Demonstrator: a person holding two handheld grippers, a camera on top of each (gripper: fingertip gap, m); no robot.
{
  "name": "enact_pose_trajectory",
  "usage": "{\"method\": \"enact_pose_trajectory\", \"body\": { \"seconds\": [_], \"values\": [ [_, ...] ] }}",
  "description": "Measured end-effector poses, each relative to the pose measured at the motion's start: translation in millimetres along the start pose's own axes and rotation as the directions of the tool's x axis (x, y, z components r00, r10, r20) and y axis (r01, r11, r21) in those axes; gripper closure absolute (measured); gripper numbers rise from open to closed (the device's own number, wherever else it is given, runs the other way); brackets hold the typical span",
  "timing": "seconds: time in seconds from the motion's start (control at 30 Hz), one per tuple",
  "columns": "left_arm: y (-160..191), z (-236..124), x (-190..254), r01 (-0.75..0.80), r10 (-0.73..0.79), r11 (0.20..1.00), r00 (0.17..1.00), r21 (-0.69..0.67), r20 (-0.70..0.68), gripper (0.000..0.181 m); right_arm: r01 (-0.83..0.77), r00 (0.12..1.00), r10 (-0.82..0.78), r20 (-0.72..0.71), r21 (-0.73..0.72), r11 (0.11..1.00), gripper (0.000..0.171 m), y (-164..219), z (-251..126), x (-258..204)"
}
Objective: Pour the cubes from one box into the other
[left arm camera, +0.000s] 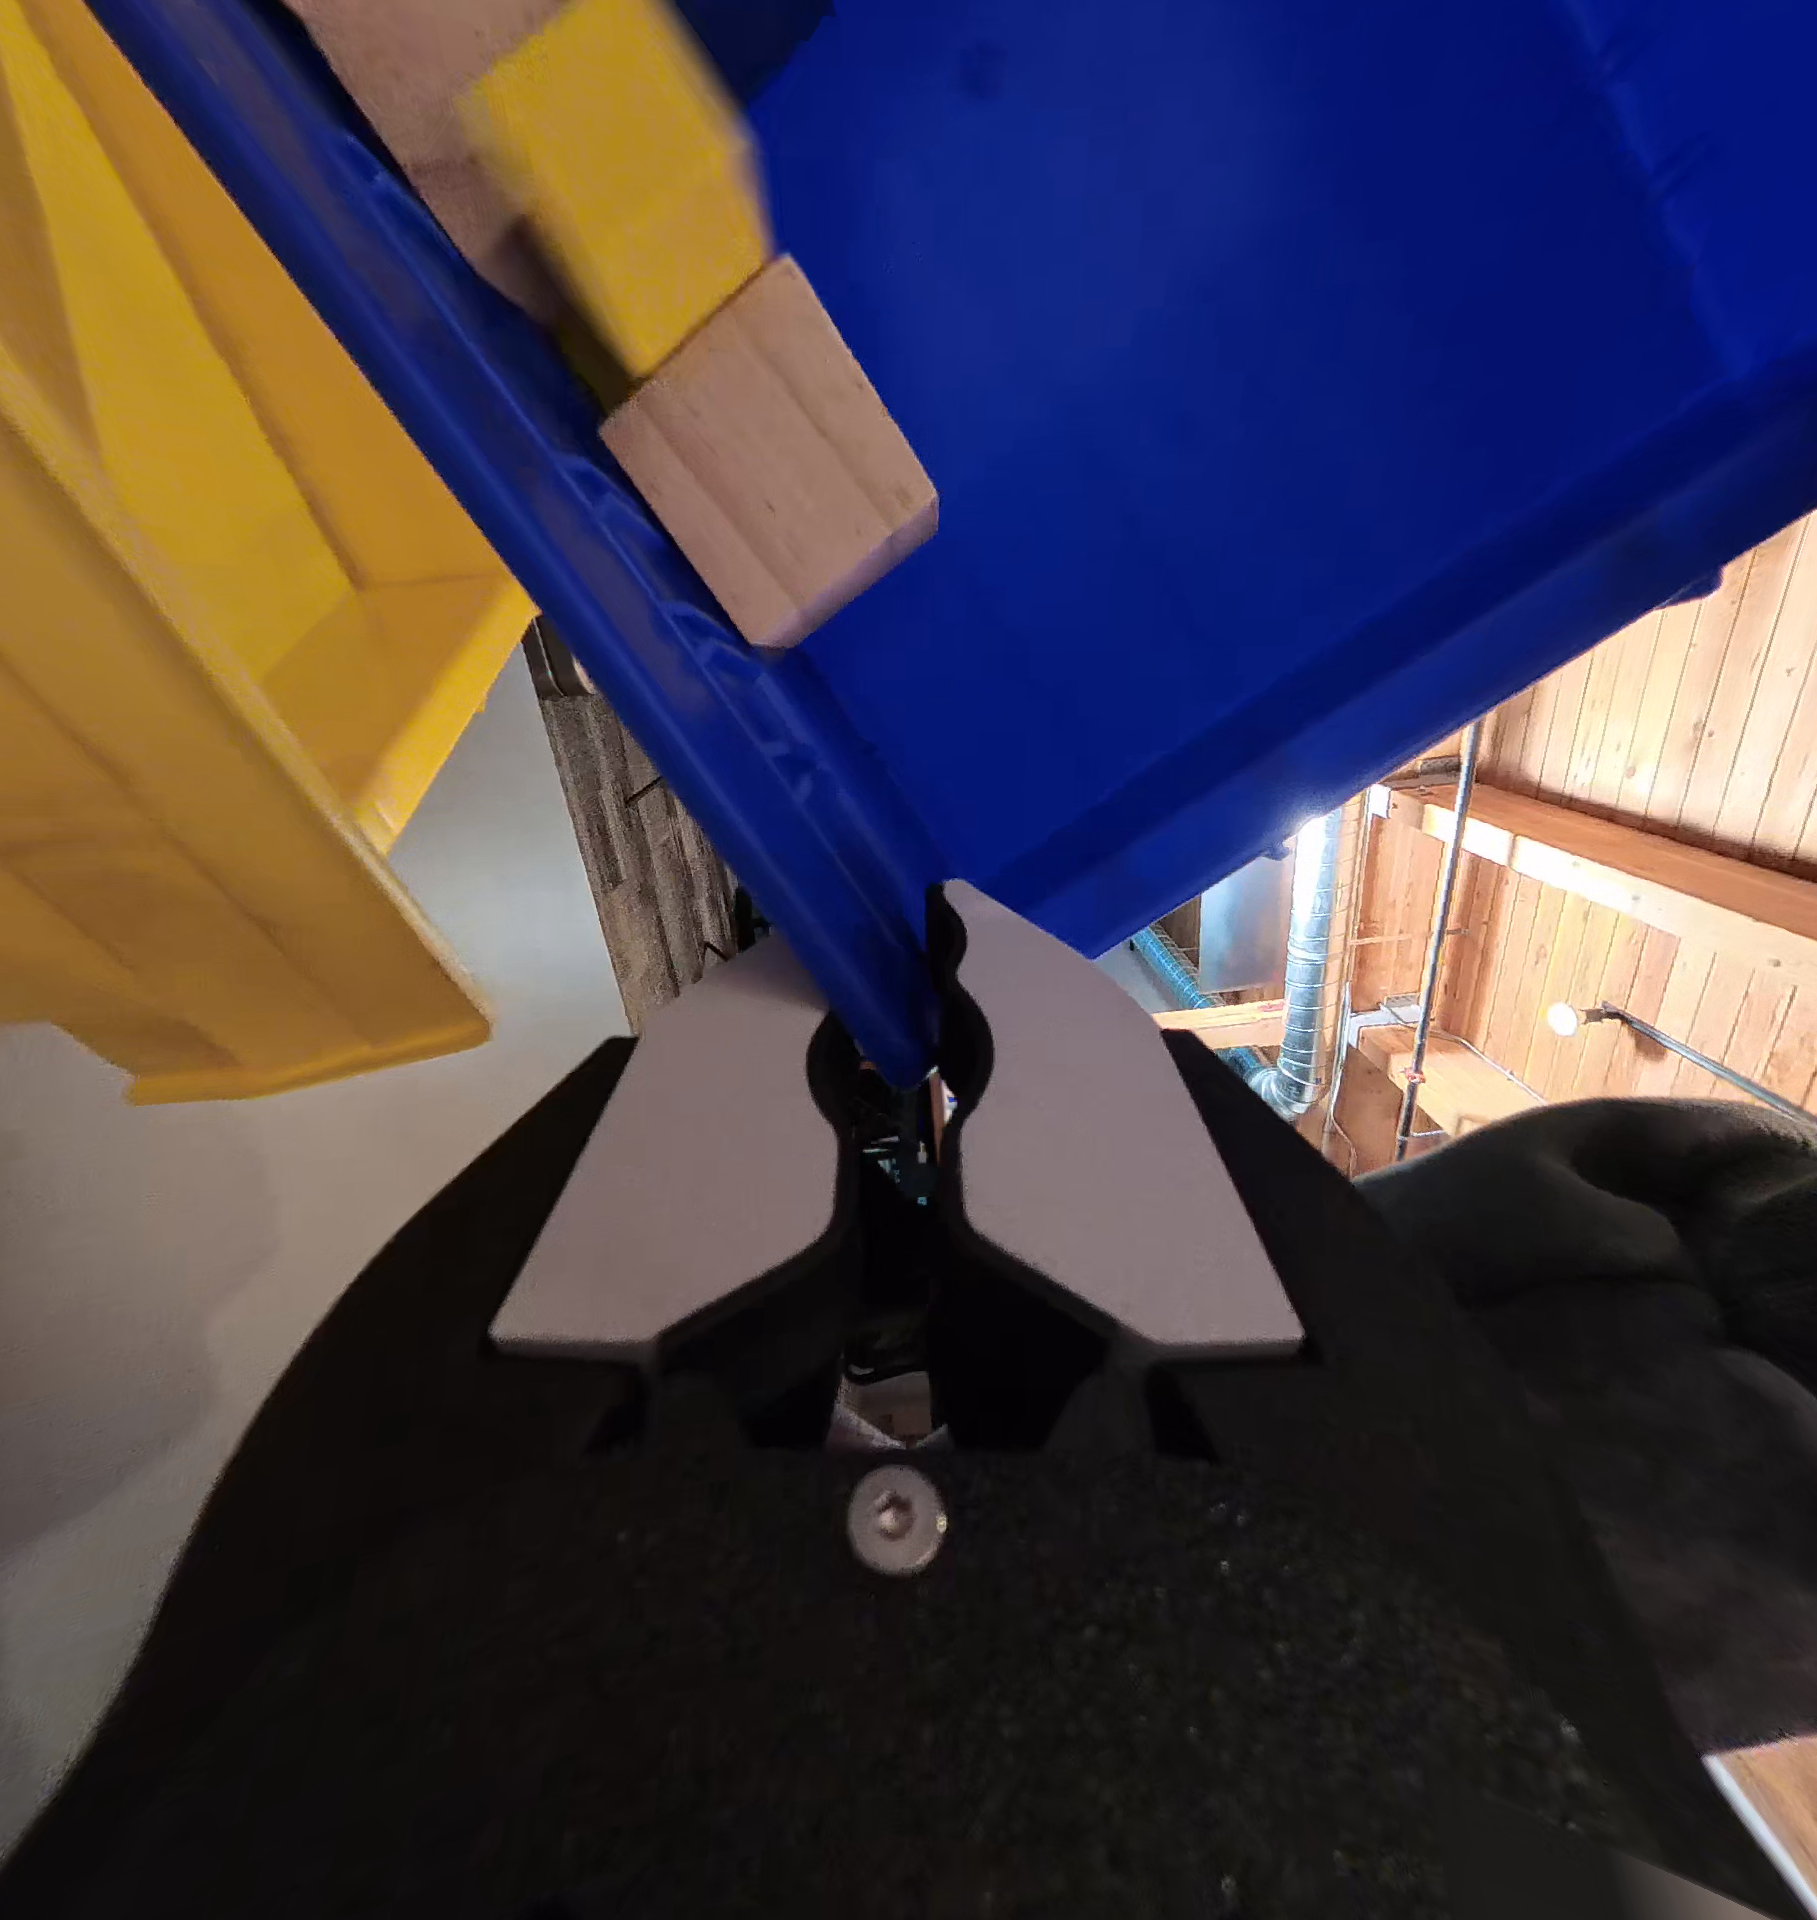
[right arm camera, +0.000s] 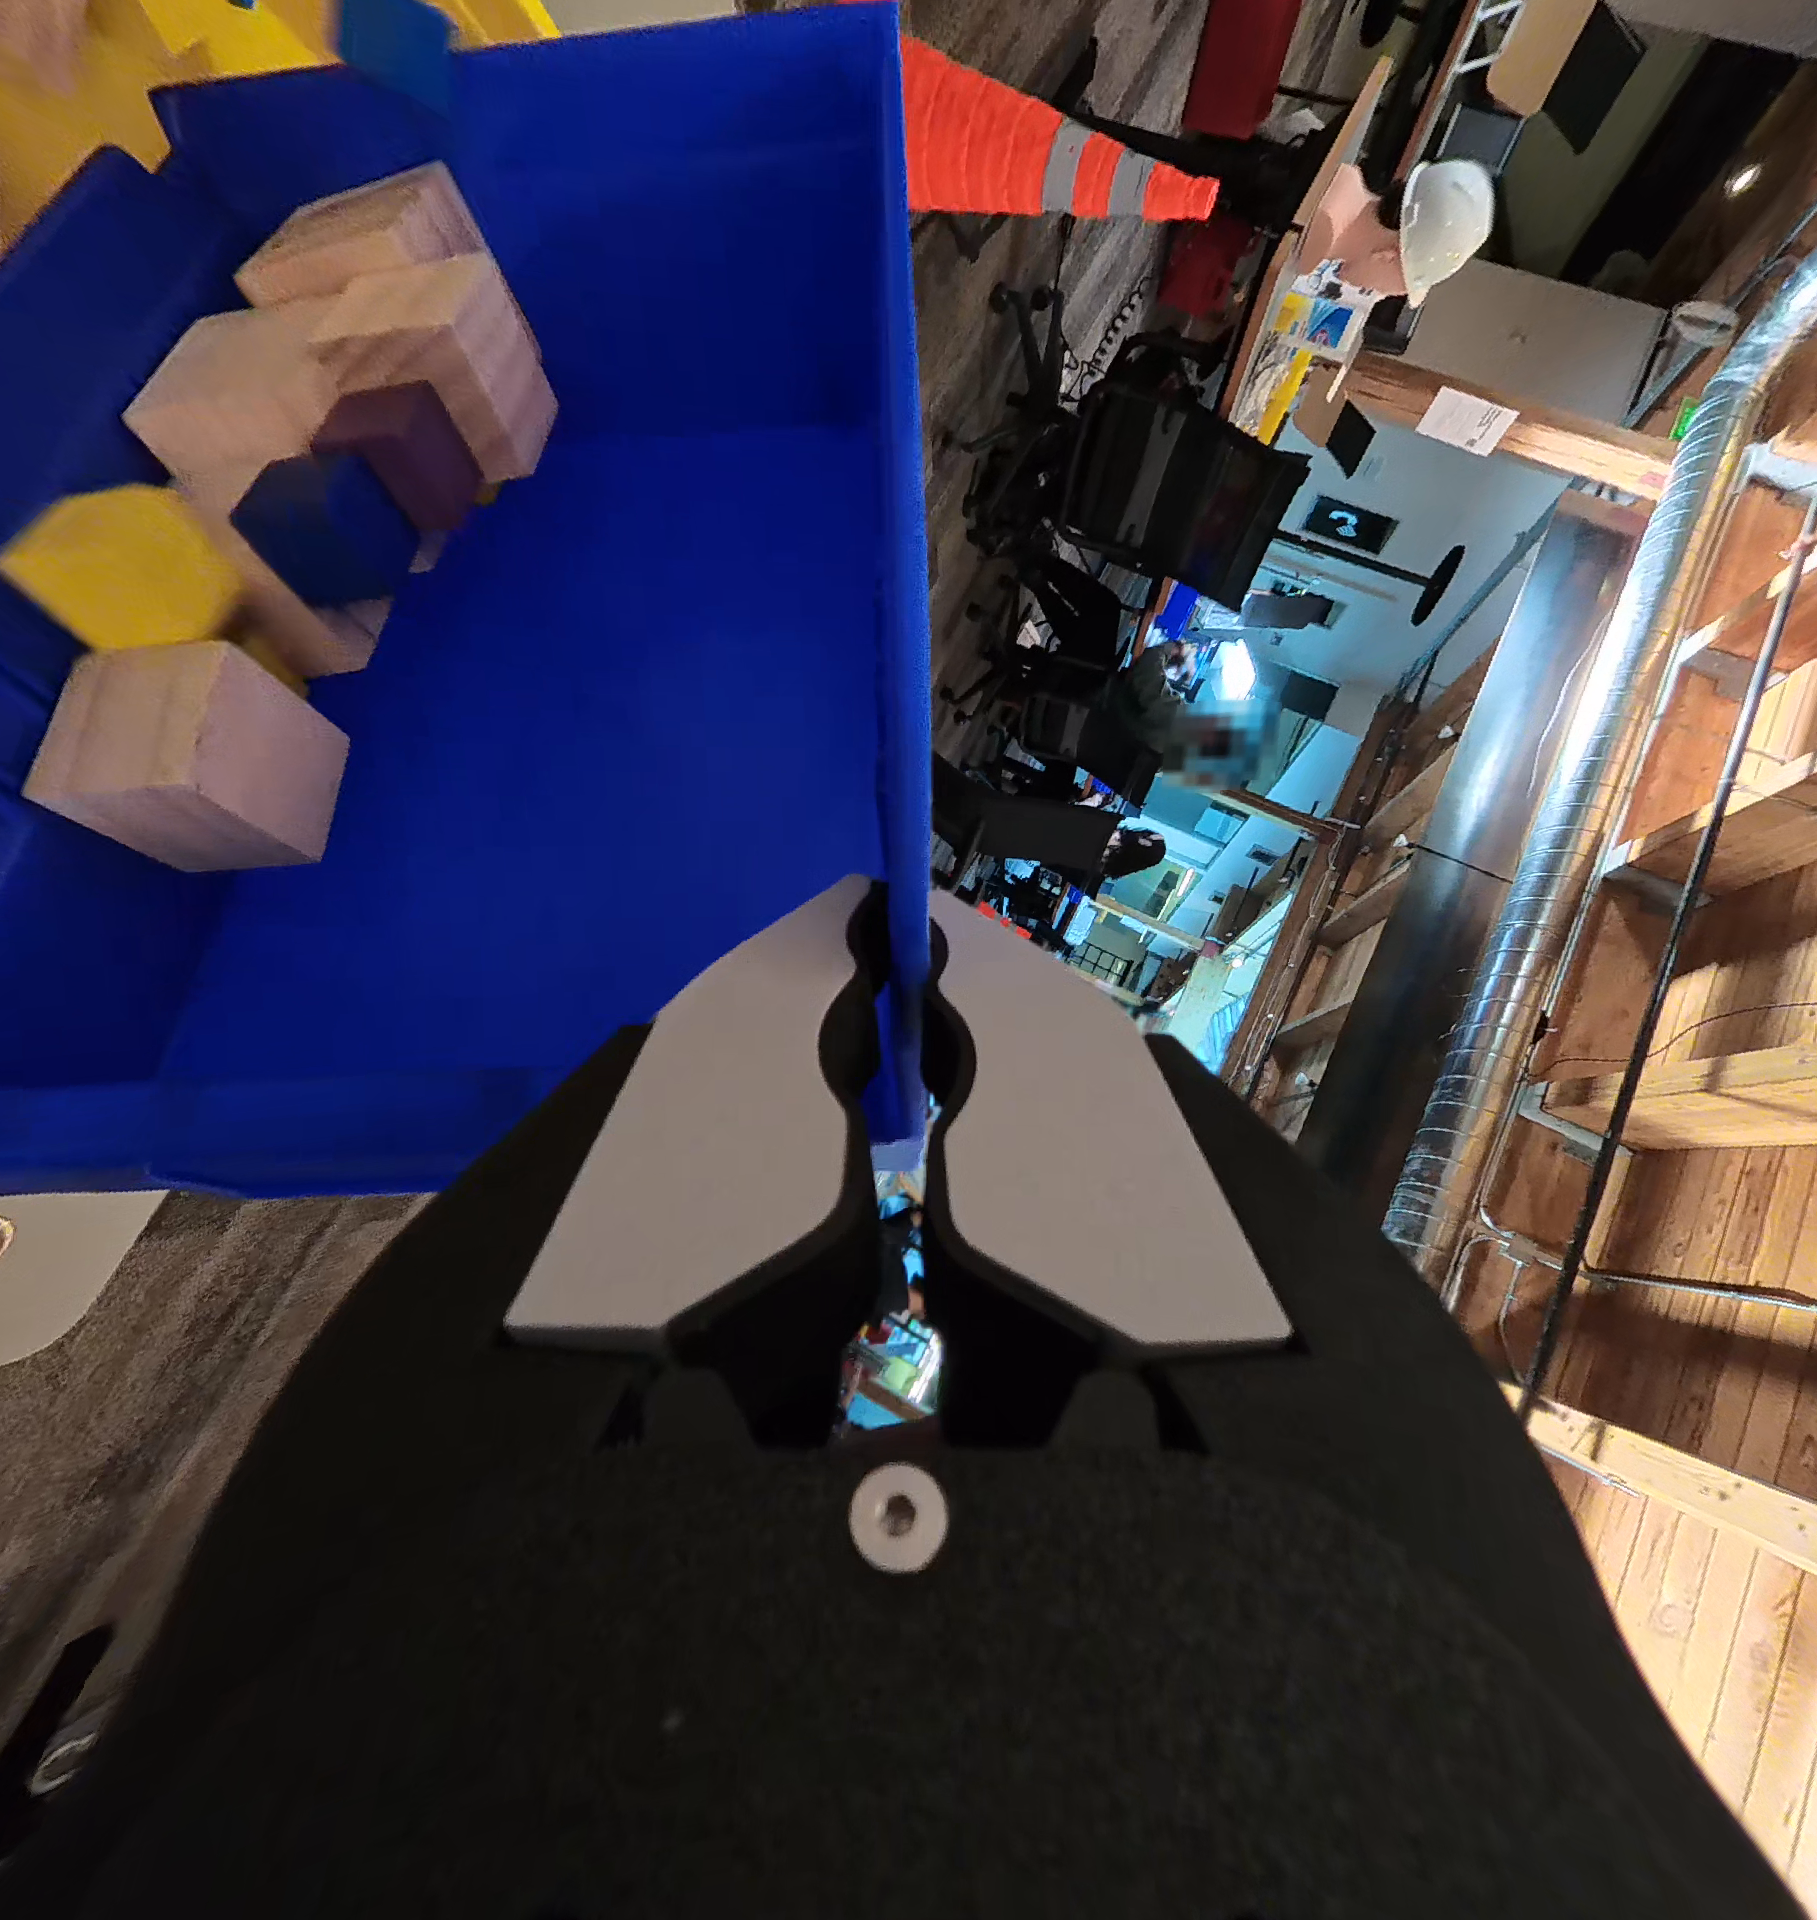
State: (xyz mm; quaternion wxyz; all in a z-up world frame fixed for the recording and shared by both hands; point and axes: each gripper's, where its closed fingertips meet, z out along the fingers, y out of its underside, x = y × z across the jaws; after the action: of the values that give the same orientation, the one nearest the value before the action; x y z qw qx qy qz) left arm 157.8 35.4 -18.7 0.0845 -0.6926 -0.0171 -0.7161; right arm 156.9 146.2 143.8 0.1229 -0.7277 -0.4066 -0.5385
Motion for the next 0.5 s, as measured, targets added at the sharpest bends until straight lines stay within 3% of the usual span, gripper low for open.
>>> {"method": "enact_pose_trajectory", "body": {
  "seconds": [0.5],
  "values": [
    [8.8, 20.5, -9.1, 0.181, -0.182, 0.983, 0.980, -0.026, -0.085, 0.176, 0.068, 0.987, -0.066, -0.146, 0.010, 0.998, 0.169, 5.9, -14.6, -12.4]
  ]
}}
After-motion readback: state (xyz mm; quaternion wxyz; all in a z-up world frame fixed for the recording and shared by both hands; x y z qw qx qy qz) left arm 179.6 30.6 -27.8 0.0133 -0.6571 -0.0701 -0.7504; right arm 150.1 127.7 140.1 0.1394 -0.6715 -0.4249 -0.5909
